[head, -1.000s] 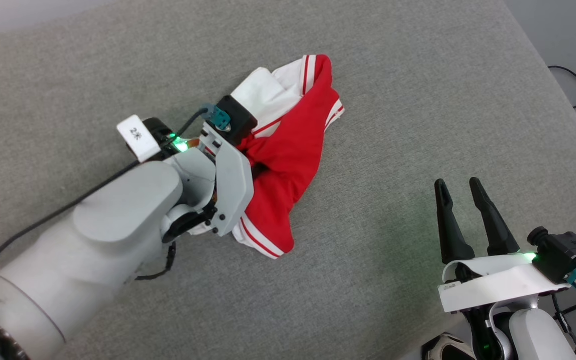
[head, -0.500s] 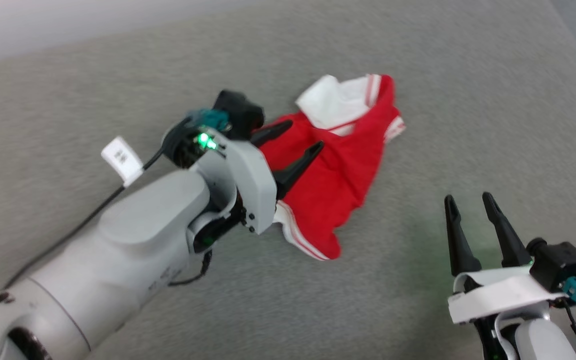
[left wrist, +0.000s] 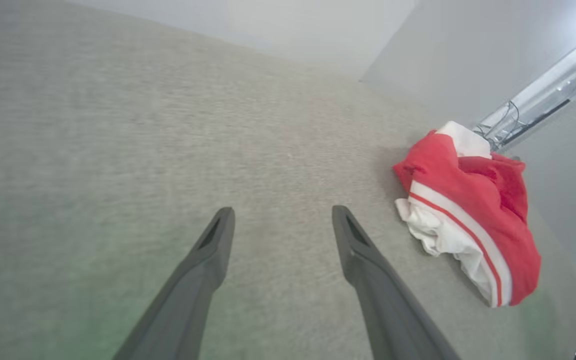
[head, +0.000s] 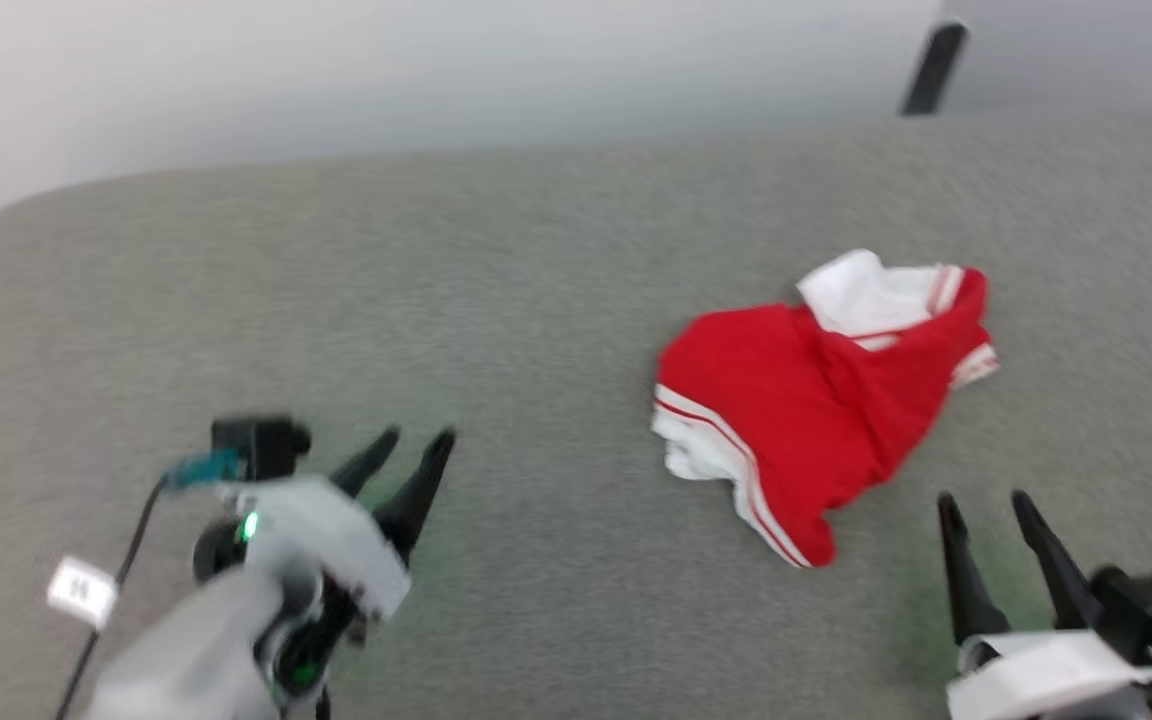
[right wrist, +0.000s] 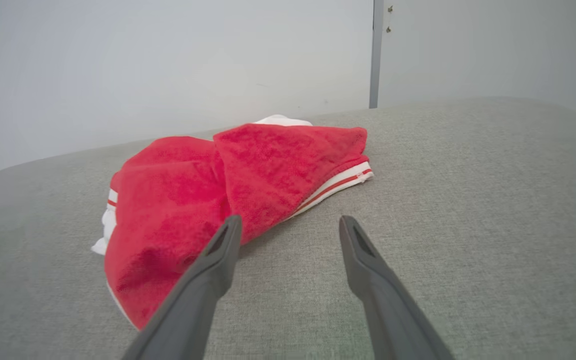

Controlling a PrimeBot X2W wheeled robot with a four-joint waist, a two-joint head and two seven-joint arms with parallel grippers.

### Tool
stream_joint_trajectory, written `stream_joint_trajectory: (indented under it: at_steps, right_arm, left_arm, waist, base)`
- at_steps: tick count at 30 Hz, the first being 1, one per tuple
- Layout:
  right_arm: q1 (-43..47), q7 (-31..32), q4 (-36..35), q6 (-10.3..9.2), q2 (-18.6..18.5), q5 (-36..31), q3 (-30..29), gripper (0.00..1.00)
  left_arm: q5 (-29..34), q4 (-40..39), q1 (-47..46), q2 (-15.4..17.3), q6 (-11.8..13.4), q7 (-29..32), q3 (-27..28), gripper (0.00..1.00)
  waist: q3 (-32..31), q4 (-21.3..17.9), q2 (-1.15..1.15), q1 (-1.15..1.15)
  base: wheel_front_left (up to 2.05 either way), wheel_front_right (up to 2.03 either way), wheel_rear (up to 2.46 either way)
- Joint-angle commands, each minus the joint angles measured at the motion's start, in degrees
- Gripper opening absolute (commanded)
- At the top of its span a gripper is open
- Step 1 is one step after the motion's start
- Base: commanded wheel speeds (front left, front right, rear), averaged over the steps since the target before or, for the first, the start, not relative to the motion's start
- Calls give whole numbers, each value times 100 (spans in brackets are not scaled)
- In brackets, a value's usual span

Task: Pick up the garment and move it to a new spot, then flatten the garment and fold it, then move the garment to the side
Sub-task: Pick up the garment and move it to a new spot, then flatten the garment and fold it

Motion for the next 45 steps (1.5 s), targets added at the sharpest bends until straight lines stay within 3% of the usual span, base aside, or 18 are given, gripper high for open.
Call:
stream_joint_trajectory:
  at_steps: [1,10,19,24,31,45]
  right_arm:
    - [261,-29,7,-6,-70,55,-147,100]
    - [837,6,-45,-6,-281,84,-586,100]
    - [1053,170,-310,-6,-527,65,-885,100]
    - [926,224,-478,-6,-575,61,-944,100]
    - [922,261,-656,-6,-542,123,-934,100]
    - [902,246,-610,-6,-441,82,-848,100]
  left_arm:
    - [240,-15,557,-51,8,5,368,100]
    - [1589,-297,2137,10,11,2,2148,100]
    - [3233,-1427,3408,-138,435,2,3855,100]
    - [4082,-2068,3846,-310,495,1,4512,100]
    - [4860,-2606,4384,-582,410,1,5165,100]
    - [5288,-2627,4599,-995,170,1,5614,100]
  waist:
    - [-708,826,0,0]
    - [-1085,1044,0,0]
    - [-1296,921,0,0]
    - [-1315,784,0,0]
    - [-1327,647,0,0]
    - [-1214,584,0,0]
  base:
    - [0,0,0]
    - [0,0,0]
    - [0,0,0]
    - [0,0,0]
    - [0,0,0]
    - [0,0,0]
